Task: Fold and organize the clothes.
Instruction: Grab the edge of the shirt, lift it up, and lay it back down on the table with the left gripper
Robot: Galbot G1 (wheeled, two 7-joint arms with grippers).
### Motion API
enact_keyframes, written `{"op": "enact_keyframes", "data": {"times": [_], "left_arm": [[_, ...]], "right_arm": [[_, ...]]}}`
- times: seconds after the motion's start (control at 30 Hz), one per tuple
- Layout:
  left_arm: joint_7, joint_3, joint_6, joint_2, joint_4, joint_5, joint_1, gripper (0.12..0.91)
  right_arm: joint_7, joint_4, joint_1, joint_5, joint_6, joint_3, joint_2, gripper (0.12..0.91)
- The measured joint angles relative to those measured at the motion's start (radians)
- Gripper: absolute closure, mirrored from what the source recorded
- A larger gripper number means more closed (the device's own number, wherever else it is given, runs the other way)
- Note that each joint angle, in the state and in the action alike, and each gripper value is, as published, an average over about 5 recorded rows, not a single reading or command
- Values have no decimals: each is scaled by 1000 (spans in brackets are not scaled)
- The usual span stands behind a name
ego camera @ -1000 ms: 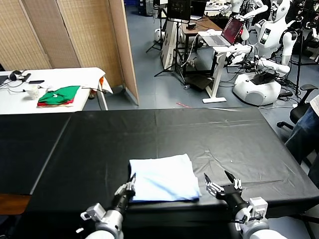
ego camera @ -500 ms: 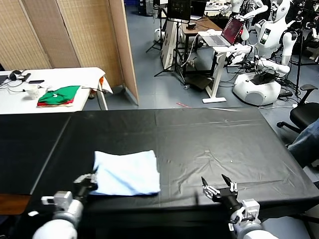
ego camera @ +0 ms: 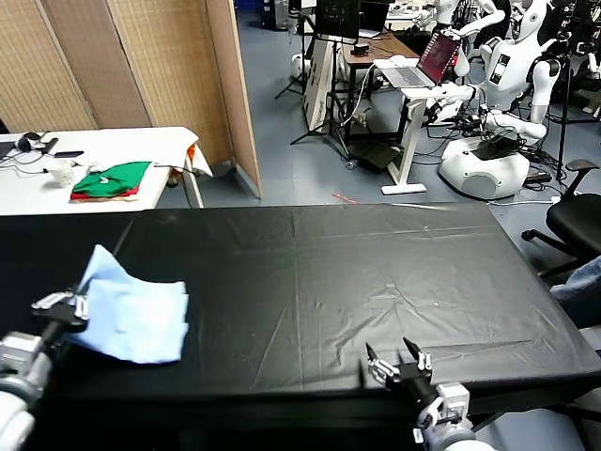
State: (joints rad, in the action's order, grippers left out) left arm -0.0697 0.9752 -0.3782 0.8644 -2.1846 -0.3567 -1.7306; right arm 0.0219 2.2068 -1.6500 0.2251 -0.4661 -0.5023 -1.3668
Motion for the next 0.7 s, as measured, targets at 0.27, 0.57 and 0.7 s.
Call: {"op": "enact_keyframes", "data": {"times": [0.27, 0.57, 0.7], "left_arm": [[-57, 10, -44, 34, -143, -46, -38, 864], [-73, -376, -40, 226, -168, -83, 129, 864], [-66, -517, -19, 272, -106, -69, 198, 864]], "right_arm": [[2, 10, -22, -43, 10, 22, -17, 118], [24, 53, -63, -83, 34, -7, -29, 118], [39, 63, -58, -35, 26, -5, -24, 118]]}}
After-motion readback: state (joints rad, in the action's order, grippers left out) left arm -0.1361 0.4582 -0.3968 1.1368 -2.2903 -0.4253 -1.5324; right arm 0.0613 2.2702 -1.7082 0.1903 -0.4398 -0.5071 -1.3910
